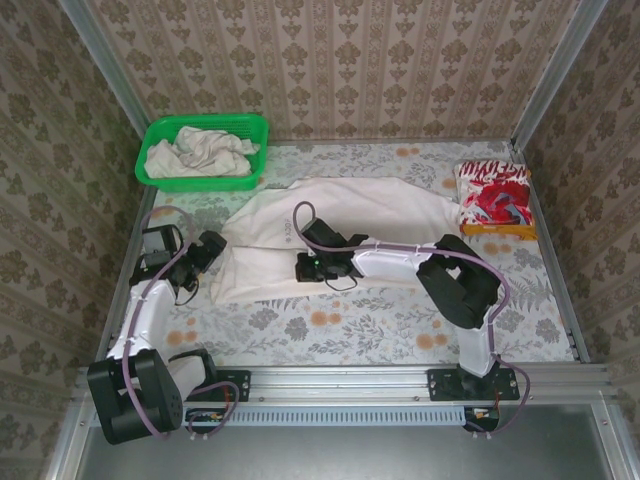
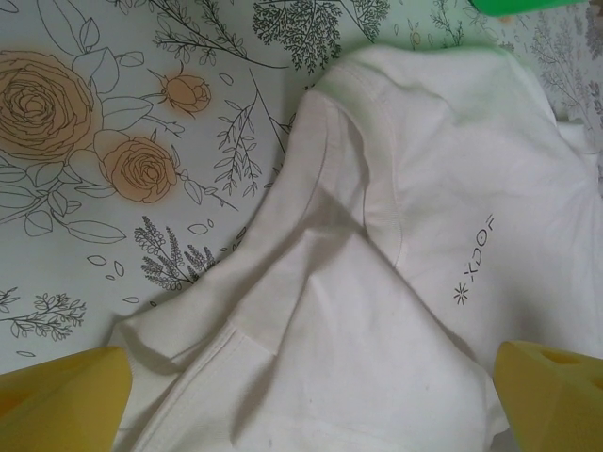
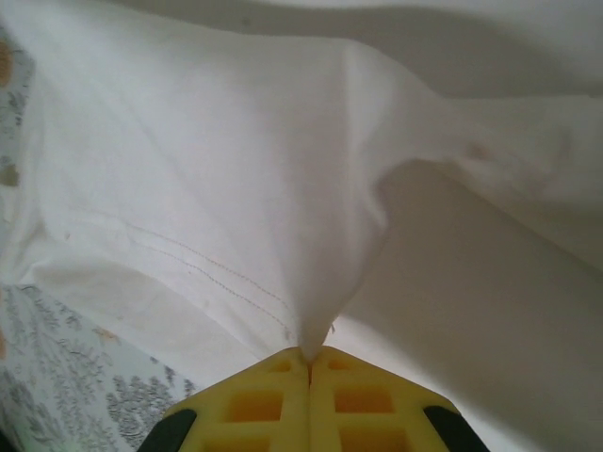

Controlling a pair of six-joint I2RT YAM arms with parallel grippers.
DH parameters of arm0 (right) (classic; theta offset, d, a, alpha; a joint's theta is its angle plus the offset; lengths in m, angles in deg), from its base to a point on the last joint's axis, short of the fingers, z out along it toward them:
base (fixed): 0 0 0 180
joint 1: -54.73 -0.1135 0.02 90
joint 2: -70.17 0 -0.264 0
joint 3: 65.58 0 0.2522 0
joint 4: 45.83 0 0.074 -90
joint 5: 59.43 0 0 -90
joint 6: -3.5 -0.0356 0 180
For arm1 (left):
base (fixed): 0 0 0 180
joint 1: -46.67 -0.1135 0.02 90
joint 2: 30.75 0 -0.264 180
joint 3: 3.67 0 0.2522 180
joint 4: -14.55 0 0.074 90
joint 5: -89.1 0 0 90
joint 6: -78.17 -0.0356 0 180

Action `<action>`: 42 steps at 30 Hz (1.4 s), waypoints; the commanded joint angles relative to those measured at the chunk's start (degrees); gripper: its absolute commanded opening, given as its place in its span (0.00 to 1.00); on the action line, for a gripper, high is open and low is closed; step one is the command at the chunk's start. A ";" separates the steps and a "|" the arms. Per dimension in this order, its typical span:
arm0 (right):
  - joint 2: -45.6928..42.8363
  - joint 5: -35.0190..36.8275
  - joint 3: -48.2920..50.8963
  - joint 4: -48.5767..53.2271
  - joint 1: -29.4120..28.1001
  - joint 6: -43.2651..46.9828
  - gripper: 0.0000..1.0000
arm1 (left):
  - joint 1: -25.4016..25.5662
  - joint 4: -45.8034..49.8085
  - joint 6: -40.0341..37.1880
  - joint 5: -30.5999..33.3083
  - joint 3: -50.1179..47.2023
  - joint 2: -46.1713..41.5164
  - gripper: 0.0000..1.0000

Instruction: Fold and stack the t-shirts

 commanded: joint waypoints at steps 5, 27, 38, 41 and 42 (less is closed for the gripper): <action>-1.14 -0.18 -0.34 -0.29 1.18 -0.39 0.45 | 1.47 -2.10 -0.56 -1.34 0.99 1.88 1.00; -10.08 7.80 15.30 1.64 19.67 3.10 0.57 | 19.20 -19.70 7.45 -1.26 4.39 25.09 0.87; -21.56 7.10 30.66 2.82 16.41 -3.18 0.57 | 18.10 -7.93 6.45 1.08 -9.37 7.16 0.88; -25.25 7.25 32.77 3.77 15.41 -4.70 0.57 | 18.22 -4.48 6.90 1.87 -10.33 2.18 0.88; -26.59 7.36 32.79 4.44 15.32 -4.81 0.57 | 18.13 -3.35 6.67 2.17 -9.74 1.09 0.88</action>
